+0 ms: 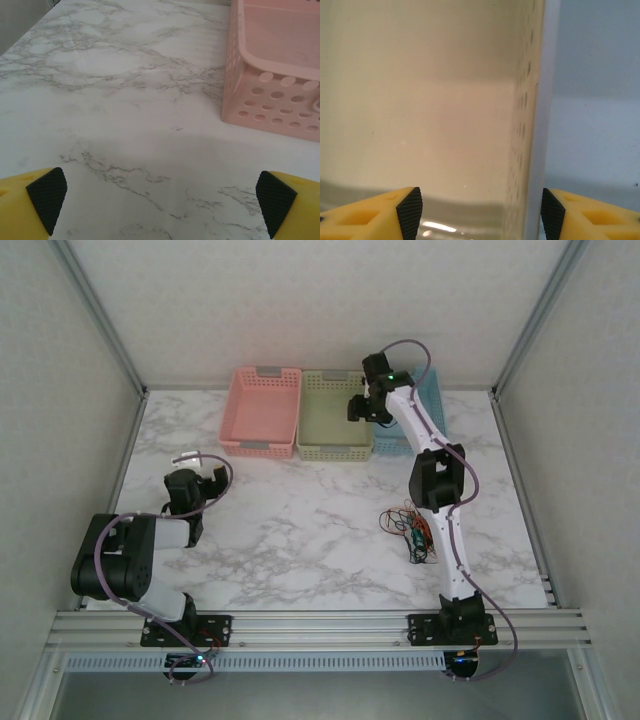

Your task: Untangle the cables

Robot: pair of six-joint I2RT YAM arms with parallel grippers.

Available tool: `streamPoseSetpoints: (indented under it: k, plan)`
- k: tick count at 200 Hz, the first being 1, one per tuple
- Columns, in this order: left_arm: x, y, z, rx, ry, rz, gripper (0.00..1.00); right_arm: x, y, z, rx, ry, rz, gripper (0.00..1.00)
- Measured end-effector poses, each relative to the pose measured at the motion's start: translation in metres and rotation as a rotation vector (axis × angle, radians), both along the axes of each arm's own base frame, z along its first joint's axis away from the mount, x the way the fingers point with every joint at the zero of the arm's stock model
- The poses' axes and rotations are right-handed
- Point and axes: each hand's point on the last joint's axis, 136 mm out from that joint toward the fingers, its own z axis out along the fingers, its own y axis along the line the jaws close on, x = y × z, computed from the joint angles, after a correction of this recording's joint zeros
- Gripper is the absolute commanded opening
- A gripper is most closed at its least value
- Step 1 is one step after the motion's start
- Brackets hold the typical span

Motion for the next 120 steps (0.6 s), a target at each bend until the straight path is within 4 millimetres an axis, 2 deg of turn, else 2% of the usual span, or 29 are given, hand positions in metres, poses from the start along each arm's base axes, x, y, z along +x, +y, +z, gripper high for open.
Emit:
streamPoseSetpoints:
  k: [17,43,61,80,93,101,120]
  plan:
    - [0.0,0.0,0.0,0.0,0.0,0.0,1.0,-0.008,-0.002,0.024,0.005,-0.026,0.01,0.67]
    - [0.0,0.0,0.0,0.0,0.0,0.0,1.0,-0.04,-0.014,0.088,0.022,-0.103,0.016,0.67]
    - [0.0,0.0,0.0,0.0,0.0,0.0,1.0,-0.081,-0.029,0.139,0.051,-0.193,0.014,0.67]
    - [0.0,0.001,0.0,-0.002,0.0,0.0,1.0,-0.131,-0.048,0.177,0.083,-0.293,0.006,0.68]
    - [0.0,0.001,0.0,-0.002,0.0,0.0,1.0,-0.161,-0.061,0.19,0.093,-0.354,-0.006,0.72]
    - [0.0,0.001,0.0,-0.002,0.0,0.0,1.0,-0.175,-0.068,0.191,0.094,-0.377,-0.014,0.72]
    - [0.0,0.001,0.0,-0.001,0.0,0.001,1.0,-0.198,-0.085,0.174,0.086,-0.383,-0.055,0.84]
